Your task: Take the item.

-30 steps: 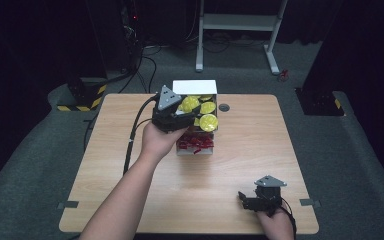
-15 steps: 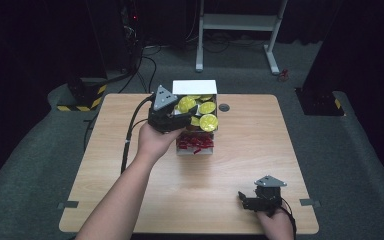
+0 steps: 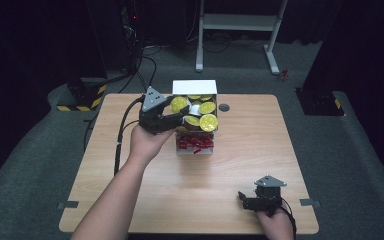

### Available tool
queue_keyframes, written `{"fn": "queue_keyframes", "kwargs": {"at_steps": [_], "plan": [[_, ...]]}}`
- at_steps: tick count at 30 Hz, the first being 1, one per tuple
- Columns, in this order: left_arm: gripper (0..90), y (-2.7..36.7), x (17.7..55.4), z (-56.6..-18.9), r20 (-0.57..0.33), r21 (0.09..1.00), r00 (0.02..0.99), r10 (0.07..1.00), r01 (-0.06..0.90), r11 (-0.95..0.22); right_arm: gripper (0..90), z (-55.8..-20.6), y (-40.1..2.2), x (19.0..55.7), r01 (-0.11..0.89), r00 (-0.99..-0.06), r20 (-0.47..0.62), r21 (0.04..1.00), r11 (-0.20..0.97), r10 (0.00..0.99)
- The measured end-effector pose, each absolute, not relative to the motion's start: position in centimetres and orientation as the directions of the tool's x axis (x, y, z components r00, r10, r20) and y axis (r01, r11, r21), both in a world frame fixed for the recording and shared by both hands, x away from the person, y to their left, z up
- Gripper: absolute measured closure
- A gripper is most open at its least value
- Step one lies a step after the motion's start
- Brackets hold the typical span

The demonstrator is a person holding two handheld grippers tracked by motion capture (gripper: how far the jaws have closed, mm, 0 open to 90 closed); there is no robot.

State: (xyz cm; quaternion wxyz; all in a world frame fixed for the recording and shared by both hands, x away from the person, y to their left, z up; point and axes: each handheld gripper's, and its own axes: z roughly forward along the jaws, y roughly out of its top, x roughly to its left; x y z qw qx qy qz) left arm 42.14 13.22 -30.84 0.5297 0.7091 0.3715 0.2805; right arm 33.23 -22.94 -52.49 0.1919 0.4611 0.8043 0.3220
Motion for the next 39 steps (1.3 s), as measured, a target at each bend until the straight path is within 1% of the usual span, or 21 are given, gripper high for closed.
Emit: {"fn": "queue_keyframes", "kwargs": {"at_steps": [4,6,22,27,31,39], "plan": [[38.2,13.9,41.8,-30.7,0.001,0.964,0.565,0.825,0.220,-0.152,7.7,-52.5,-22.9,33.2,0.618,-0.501,-0.011,0.695,0.367,0.865],[38.2,14.7,41.5,-30.6,0.010,0.967,0.542,0.840,0.209,-0.146,7.6,-52.5,-22.9,33.2,0.618,-0.501,-0.012,0.695,0.367,0.865],[38.2,19.2,40.7,-31.2,-0.002,0.970,0.475,0.880,0.214,-0.113,7.7,-52.5,-22.9,33.2,0.618,-0.501,-0.012,0.695,0.367,0.865],[38.2,20.4,40.4,-31.8,0.008,0.972,0.440,0.898,0.206,-0.110,7.7,-52.5,-22.9,33.2,0.618,-0.501,-0.012,0.695,0.367,0.865],[38.2,21.0,40.5,-32.6,0.021,0.965,0.424,0.905,0.227,-0.129,7.7,-52.5,-22.9,33.2,0.618,-0.501,-0.012,0.695,0.367,0.865],[38.2,22.3,40.6,-34.2,0.007,0.962,0.391,0.920,0.250,-0.114,7.7,-52.5,-22.9,33.2,0.618,-0.501,-0.012,0.695,0.367,0.865]]}}
